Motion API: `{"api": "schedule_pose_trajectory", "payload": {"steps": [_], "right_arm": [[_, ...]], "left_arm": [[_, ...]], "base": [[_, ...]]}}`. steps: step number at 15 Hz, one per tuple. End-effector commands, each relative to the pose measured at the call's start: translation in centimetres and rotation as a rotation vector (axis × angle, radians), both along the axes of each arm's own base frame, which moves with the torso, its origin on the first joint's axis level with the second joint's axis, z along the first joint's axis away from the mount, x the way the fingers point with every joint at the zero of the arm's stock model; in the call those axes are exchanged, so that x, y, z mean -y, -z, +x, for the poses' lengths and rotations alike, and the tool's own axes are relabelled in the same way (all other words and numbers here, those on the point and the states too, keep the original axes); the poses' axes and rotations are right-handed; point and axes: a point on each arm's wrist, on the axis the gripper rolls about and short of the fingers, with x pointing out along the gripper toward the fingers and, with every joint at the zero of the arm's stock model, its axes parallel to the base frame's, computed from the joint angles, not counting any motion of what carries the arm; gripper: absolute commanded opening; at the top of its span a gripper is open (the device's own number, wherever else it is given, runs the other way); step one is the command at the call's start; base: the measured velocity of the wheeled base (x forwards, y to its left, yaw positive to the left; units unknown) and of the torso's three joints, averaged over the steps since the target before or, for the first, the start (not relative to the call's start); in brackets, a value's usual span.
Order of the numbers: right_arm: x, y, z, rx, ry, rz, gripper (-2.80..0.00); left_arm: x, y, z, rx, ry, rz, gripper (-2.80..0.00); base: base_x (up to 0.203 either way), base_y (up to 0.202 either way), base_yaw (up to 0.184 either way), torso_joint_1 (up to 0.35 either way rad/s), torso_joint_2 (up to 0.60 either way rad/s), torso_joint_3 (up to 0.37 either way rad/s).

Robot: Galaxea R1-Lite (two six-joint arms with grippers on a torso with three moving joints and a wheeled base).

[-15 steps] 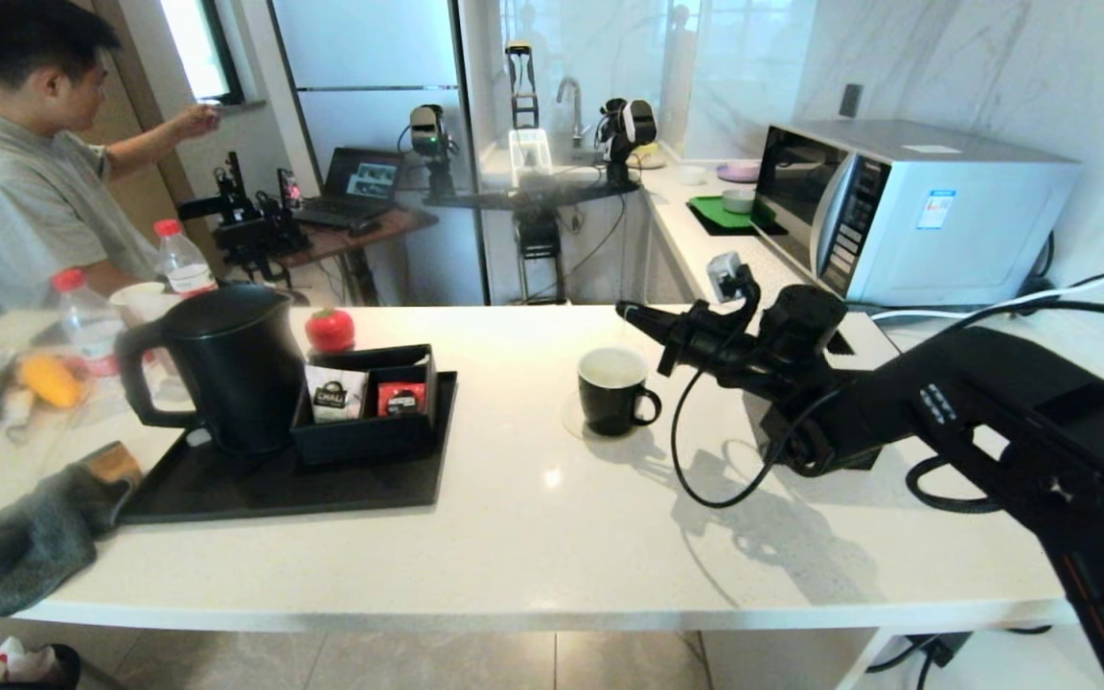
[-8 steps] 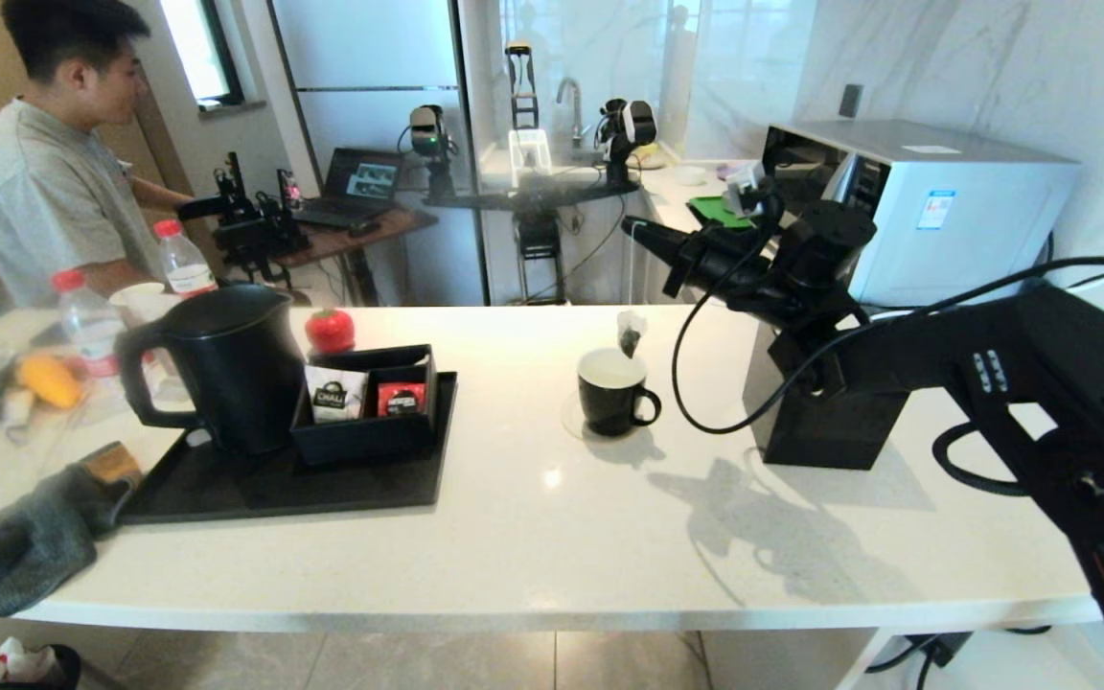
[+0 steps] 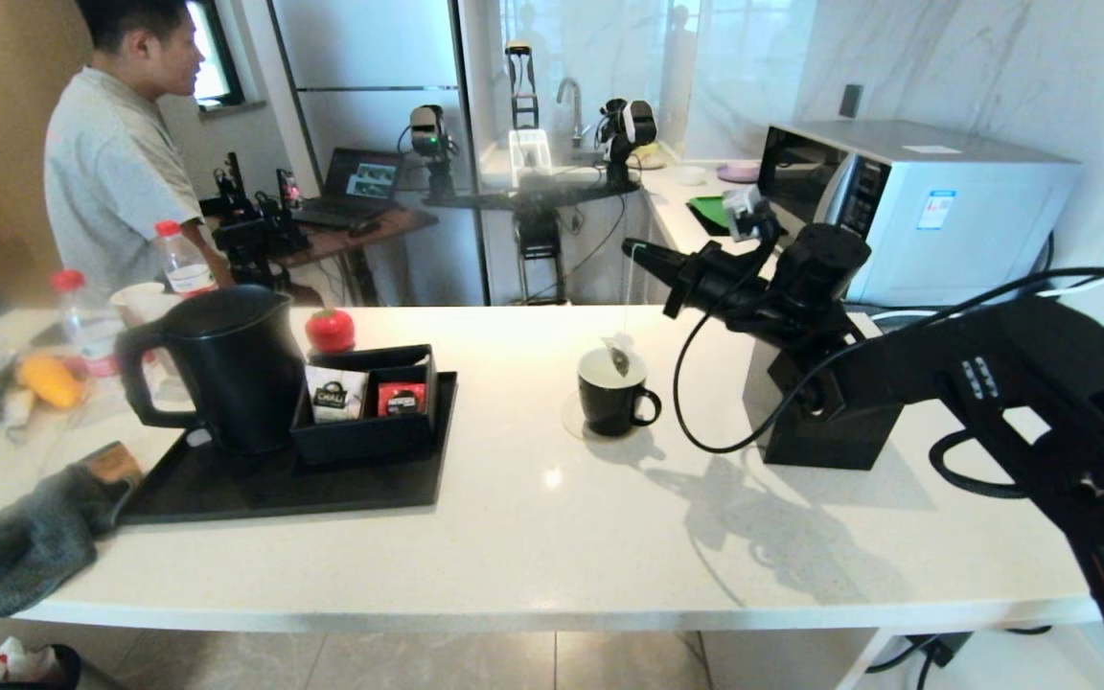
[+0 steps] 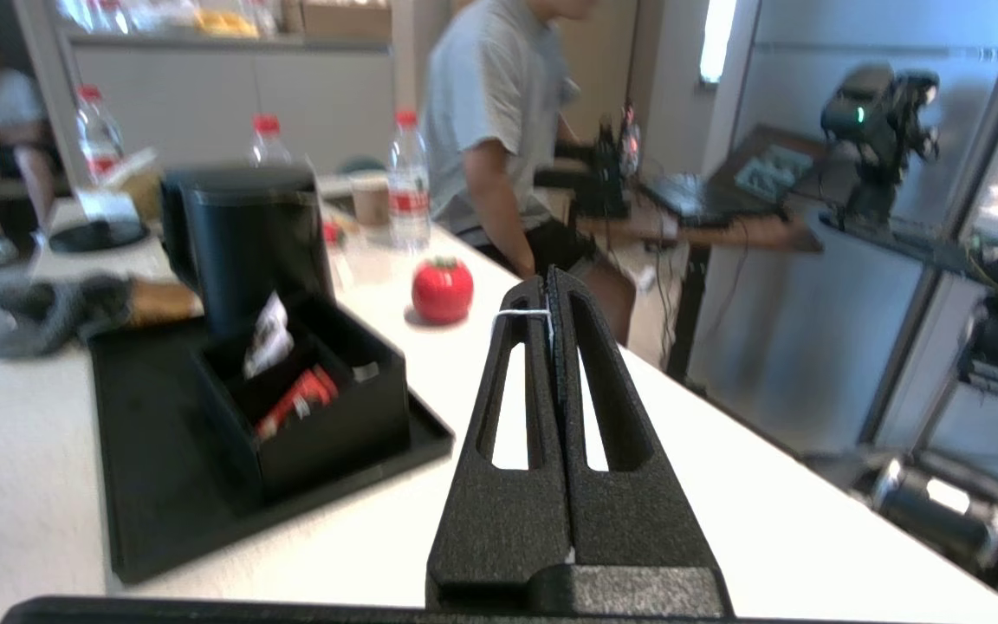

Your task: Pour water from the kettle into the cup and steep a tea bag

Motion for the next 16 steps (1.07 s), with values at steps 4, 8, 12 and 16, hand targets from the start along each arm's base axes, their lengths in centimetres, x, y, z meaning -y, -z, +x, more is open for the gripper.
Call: {"api": "schedule_pose_trajectory", "payload": {"steps": [4,8,12,16], "right_arm": [[-0.3,1.7,0.2,-0.012,0.089,-0.021,-2.8],[-0.5,2.3,0.5,-0.026,0.243,-0.045,-2.8],[-1.7,2.7,0.1,-0.073,0.373,-0.021,-2.8],[-2.6,4.1,-1.1,-0.083,0.427,-0.104,-2.8]], "left_arm": [[0.0,0.0,0.0,0.001,0.0,0.001,-2.8],[0.0,0.0,0.0,0.001,0.0,0.001,-2.8],[0.0,0.0,0.0,0.001,0.0,0.001,-2.8],[0.0,0.0,0.0,0.001,0.0,0.0,-2.8]], "base": [[0.0,0.0,0.0,0.0,0.0,0.0],[0.0,0.0,0.0,0.0,0.0,0.0],[0.0,0.0,0.0,0.0,0.0,0.0],[0.0,0.0,0.0,0.0,0.0,0.0]]}}
